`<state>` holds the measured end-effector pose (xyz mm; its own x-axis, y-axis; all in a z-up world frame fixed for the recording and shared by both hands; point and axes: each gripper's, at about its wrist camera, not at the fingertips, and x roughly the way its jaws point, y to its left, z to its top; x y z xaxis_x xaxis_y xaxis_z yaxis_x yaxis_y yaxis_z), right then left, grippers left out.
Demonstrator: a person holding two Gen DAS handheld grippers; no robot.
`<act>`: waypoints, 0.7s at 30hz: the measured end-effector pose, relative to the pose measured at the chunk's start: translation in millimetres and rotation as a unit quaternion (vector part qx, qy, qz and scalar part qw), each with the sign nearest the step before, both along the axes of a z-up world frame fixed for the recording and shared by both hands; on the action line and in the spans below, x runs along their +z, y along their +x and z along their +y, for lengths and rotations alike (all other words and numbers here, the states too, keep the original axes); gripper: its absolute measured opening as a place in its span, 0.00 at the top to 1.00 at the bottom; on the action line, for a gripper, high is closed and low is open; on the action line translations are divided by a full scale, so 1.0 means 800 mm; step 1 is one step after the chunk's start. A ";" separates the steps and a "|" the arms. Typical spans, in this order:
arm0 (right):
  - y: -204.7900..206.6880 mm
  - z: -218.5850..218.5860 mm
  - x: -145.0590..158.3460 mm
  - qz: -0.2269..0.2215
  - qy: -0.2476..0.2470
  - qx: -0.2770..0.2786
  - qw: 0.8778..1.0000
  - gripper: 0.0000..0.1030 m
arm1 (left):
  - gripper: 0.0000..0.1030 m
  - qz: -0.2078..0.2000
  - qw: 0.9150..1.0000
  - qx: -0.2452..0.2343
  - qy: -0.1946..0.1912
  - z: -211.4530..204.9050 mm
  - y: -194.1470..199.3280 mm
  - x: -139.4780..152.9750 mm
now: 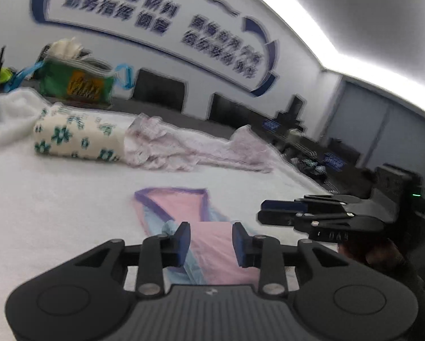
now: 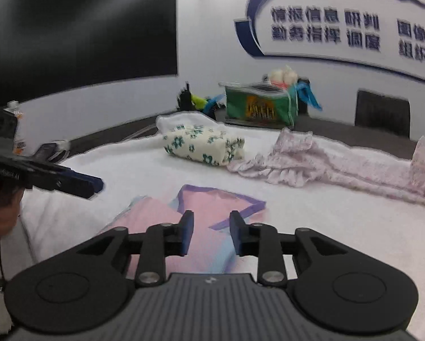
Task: Fold clothes
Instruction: 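Open both grippers and release the folded pink-and-blue garment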
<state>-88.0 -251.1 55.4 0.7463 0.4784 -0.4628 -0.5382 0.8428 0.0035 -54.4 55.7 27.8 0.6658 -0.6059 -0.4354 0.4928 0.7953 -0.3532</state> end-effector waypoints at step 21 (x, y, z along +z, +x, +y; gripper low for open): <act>0.192 0.009 -0.010 0.131 0.050 -0.122 0.982 0.50 | 0.40 0.124 0.985 0.114 0.047 -0.024 0.172 -0.002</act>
